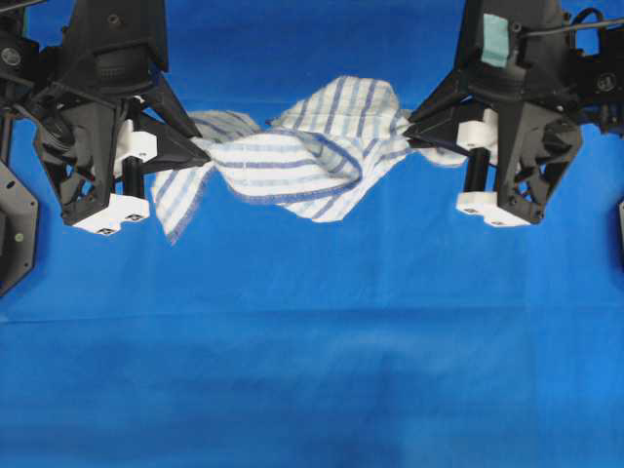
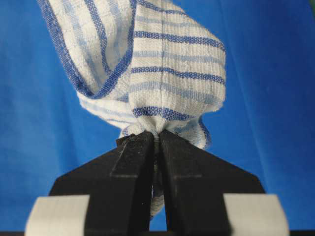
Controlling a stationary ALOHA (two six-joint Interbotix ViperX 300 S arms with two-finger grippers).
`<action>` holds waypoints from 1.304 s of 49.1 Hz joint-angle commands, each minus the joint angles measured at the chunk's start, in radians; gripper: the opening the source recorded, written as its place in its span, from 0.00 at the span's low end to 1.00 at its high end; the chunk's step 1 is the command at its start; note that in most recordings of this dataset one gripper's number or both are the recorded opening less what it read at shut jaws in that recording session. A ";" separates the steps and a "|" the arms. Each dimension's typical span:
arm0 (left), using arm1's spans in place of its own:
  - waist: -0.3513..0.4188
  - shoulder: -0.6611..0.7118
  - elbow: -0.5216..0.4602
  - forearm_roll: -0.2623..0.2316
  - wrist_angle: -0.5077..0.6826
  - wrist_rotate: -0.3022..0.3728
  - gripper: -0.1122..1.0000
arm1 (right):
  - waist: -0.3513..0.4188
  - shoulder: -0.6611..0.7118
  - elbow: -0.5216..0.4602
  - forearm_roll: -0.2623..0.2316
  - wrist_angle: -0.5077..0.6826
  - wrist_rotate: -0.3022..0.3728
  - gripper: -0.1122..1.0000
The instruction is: Lift the towel with both arms.
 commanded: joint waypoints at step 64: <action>-0.018 -0.017 0.049 0.000 -0.086 0.038 0.90 | 0.018 0.003 0.015 -0.044 -0.011 0.009 0.70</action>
